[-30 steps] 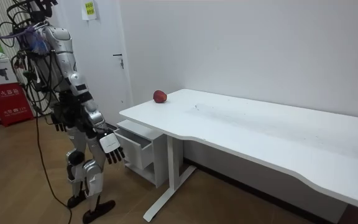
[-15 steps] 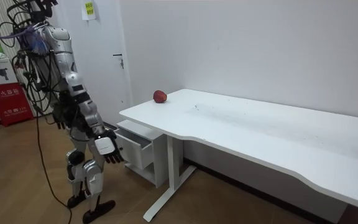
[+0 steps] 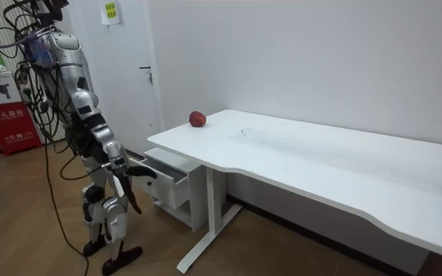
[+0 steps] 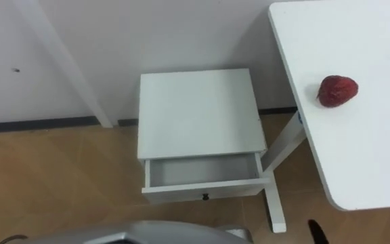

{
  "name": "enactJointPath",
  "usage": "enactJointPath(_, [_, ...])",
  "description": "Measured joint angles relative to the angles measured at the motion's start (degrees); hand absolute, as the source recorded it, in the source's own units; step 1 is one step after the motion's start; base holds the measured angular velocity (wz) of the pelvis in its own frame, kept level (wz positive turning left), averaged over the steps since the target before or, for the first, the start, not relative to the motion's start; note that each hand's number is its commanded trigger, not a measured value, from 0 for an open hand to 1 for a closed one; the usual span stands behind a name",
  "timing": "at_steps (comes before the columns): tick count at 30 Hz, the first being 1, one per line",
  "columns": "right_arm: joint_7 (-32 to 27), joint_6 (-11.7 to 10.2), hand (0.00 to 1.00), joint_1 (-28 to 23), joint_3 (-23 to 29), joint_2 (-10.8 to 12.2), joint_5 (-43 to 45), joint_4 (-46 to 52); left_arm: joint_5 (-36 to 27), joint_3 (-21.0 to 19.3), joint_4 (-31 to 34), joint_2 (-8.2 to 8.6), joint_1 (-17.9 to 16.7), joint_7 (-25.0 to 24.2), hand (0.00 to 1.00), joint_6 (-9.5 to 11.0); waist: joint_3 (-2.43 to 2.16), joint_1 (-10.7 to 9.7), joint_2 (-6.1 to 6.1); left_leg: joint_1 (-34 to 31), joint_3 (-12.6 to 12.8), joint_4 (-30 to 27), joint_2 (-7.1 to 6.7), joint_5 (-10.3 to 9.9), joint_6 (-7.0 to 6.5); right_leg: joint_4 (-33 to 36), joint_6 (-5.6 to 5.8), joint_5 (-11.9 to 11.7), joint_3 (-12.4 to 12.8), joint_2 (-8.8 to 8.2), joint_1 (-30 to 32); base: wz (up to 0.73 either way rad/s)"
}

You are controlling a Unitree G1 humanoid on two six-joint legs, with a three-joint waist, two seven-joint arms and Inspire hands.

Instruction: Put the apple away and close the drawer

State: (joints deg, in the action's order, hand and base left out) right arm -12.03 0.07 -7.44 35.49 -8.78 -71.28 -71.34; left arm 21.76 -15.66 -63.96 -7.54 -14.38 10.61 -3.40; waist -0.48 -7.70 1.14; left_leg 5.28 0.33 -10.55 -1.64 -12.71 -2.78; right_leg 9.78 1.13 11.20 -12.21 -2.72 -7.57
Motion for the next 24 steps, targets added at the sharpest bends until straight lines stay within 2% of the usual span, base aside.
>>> enactJointPath(4, [-2.99,-0.94,0.00,0.25,2.06,-0.01,-1.33,1.91,-0.94,-0.02,0.08,-0.08,0.58,0.01,0.00,0.73,-0.12,0.03,0.01,-0.57,0.15,-0.26,0.02,0.00,0.00,0.10,-0.07,-0.06,0.32,0.07,0.56,-0.02])
enactJointPath(10, [-10.38,-4.41,0.00,0.98,4.66,-0.06,-1.54,6.07,-2.15,0.00,0.23,-0.49,0.78,0.01,0.00,2.32,-0.23,-0.08,0.41,-0.80,0.95,-0.21,0.03,0.00,0.00,0.24,-0.13,-0.21,1.03,0.22,1.13,-0.06])
enactJointPath(12, [-13.31,-5.65,0.00,1.11,5.42,-0.23,-4.05,8.39,-2.17,0.05,0.17,-0.82,1.06,0.06,0.00,2.72,-0.24,-0.12,0.71,-0.81,1.14,-0.09,0.07,0.01,-0.01,0.60,-0.13,-0.20,1.19,0.19,1.50,-0.06])
enactJointPath(20, [-21.67,-10.02,0.00,2.34,6.96,-0.46,-9.54,21.38,-2.19,0.07,3.86,-1.47,1.06,0.24,0.00,3.46,0.16,-0.82,1.58,-1.91,2.01,-0.20,0.38,0.08,-0.05,0.98,-0.11,-0.20,1.54,0.14,2.82,-0.02])
enactJointPath(24, [-25.87,-11.29,0.00,2.33,6.90,-0.54,-9.00,26.44,-3.12,0.13,4.31,-1.51,0.78,-0.05,0.00,3.71,0.14,-0.33,2.17,-2.75,2.17,-0.03,0.37,0.08,-0.06,0.99,-0.10,-0.20,1.90,0.19,3.87,-0.04])
